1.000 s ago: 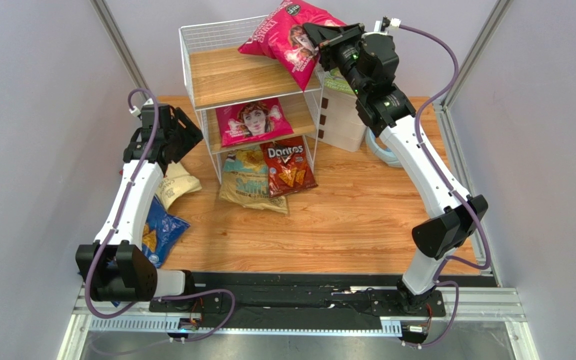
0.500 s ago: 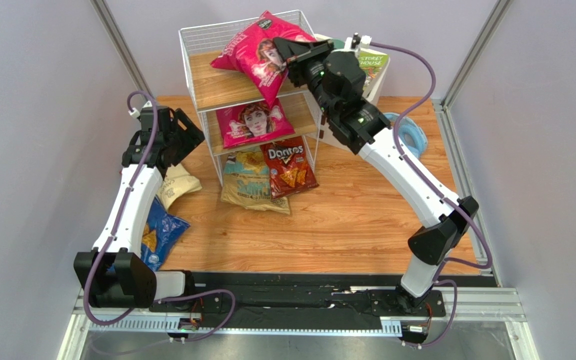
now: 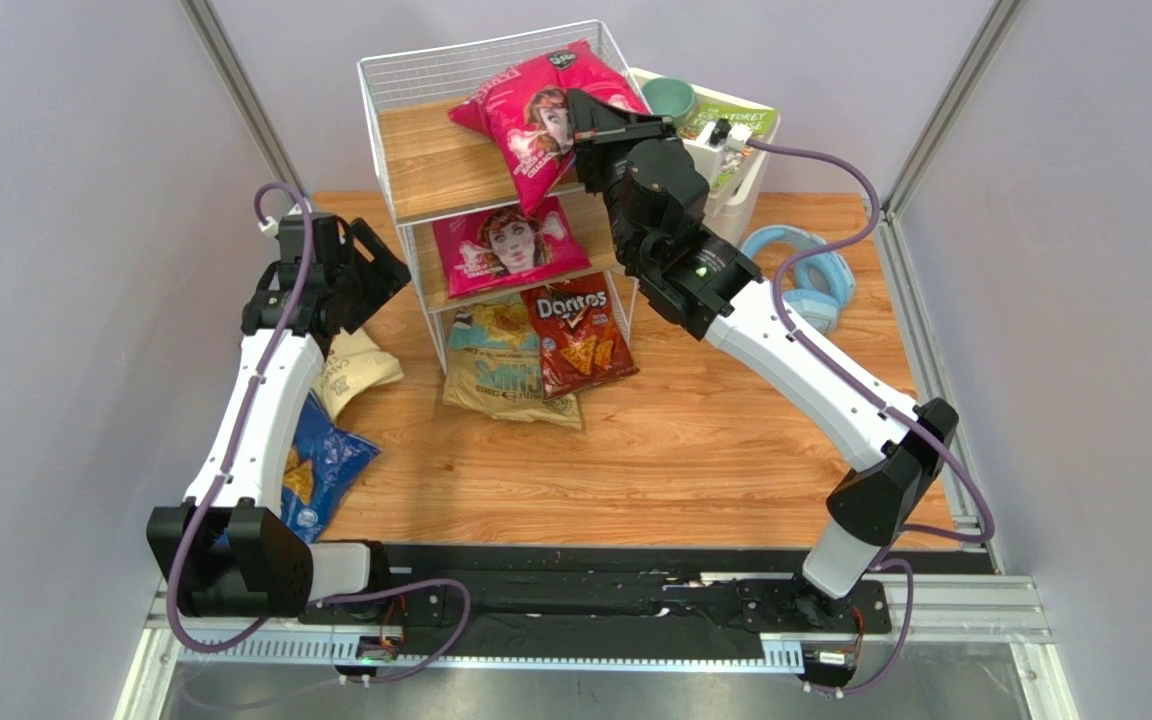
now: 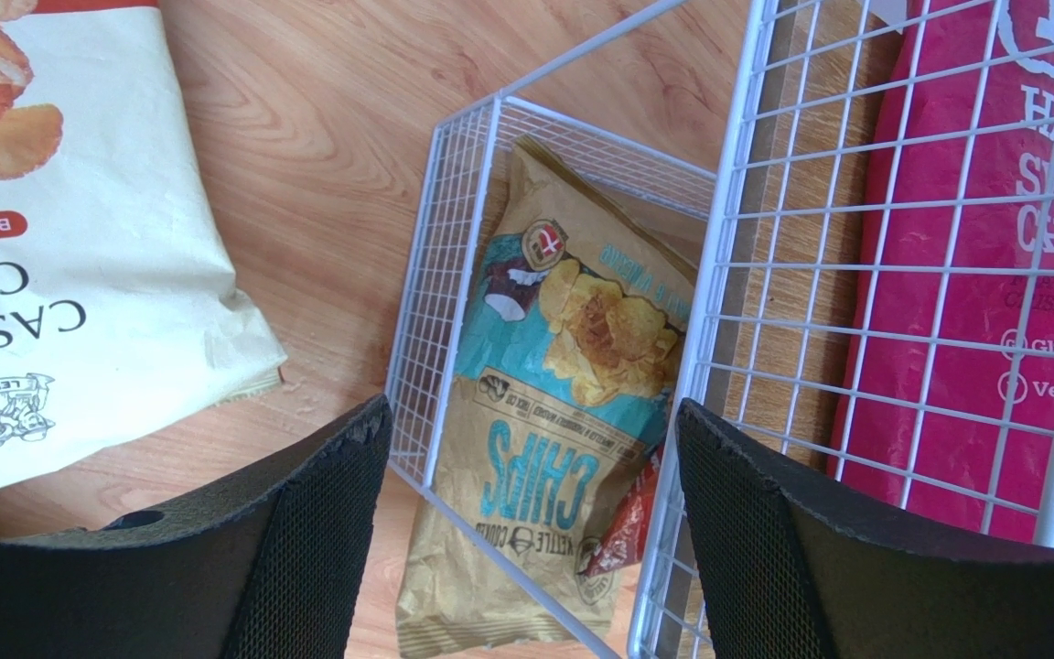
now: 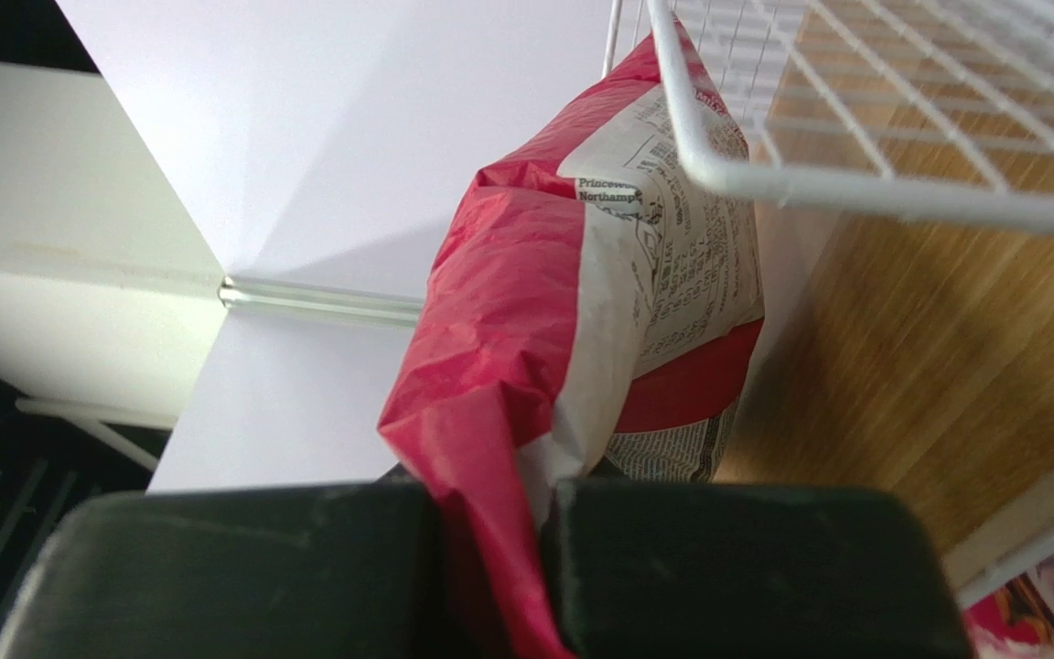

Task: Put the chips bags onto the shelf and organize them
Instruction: Adjust the shelf at the center of the board, then place the potato chip on the shelf.

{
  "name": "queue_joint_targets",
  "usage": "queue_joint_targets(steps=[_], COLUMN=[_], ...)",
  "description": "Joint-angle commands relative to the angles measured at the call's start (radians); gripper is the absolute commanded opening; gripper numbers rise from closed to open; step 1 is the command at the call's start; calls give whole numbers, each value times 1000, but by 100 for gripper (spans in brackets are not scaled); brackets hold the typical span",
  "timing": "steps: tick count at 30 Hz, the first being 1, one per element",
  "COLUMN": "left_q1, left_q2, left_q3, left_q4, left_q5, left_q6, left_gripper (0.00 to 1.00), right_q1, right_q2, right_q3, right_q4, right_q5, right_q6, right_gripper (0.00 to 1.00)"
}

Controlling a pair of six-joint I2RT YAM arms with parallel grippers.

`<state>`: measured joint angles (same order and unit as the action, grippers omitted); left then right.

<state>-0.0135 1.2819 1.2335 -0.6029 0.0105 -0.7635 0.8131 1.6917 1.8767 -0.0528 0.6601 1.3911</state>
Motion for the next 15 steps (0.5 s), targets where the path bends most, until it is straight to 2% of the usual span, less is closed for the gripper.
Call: queue_joint_targets(steps=[1,5,7,9,10,11,12,13,15], left_q1=[-19,-19,-19,-19,-19,-19,-19,-19,-19], left_q2=[-15,-12,-15,-19,-18,-15,-10,-13,-22], left_q3=[4,3,6,12,21,26,29,27,18], left_q4=[6,17,11,2,-4,-18,-24,-28,-28], left_q5=[100,112,109,105,102,100,100,92,89], left_q6=[16,12,12,18,23,26,27,30,27], left_gripper=[81,81,79,79,79,79,79,79,79], right_q1=[-3,-3,-3,-11,-18,-19,-19,-19,-20], right_q2=[-47,-55,-59,-59,-61,-61,-64,-70,-84], right_q3=[-4,7,6,-25,-33,-39,-45,-42,-53], right_q4=[139,79,15,19,16,15,11,-31,-68], right_q5=[180,214,252,259,242,234,225,210,191], right_q6=[2,17,78,108,133,141,146,172,181], right_gripper=[0,2,10,18,33,44,49,61,72])
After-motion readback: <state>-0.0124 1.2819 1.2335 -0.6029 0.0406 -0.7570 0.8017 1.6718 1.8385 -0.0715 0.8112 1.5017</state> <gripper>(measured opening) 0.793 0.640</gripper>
